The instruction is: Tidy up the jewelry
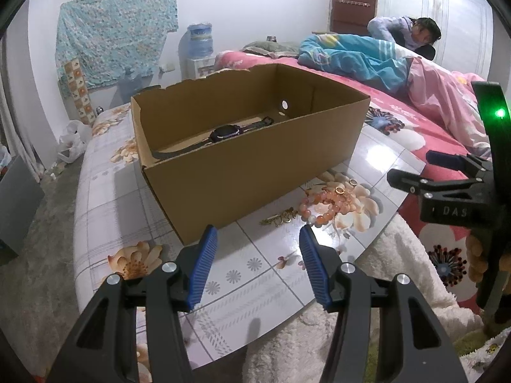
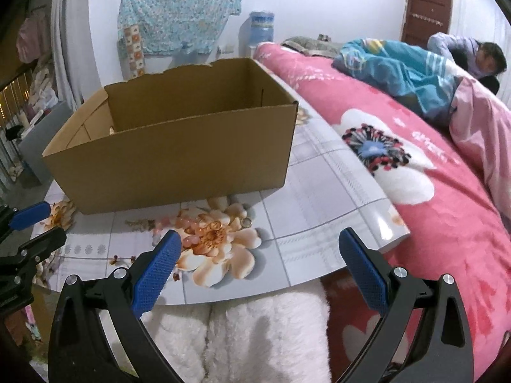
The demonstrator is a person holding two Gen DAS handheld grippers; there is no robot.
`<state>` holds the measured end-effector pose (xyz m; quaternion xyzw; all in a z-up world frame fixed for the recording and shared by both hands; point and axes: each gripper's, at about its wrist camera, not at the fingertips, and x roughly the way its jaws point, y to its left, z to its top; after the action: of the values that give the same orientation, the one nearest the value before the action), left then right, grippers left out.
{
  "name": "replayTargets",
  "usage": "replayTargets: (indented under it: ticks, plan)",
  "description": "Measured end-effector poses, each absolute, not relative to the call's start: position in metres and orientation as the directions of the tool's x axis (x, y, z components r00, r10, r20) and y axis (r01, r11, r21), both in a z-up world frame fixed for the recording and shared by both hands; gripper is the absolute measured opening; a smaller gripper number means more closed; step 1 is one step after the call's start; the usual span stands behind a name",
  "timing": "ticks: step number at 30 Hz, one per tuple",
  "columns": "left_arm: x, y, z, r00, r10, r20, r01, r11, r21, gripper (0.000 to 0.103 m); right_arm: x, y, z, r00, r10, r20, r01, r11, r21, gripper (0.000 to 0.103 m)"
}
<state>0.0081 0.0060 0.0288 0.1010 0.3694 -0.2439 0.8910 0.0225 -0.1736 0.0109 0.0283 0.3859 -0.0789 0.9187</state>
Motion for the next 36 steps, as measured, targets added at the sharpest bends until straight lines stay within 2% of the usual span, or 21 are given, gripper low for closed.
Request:
replayTargets:
  ticks: [16,36]
  plan:
    - [0.003,-0.003,0.035,0.619,-0.368,-0.694,0.528,0.849,0.022,0.056,0.018,-0.186,0.019,0.756,-0.04,-0.654,0.143,0.984,0.104,0.095]
    - [0.045,-0.03,0.026,0.585,-0.319,-0.746,0.514,0.857,0.036,0.057,0.077,-0.185,0.006,0.699,0.121,-0.705,0.0,0.986,0.169,0.095]
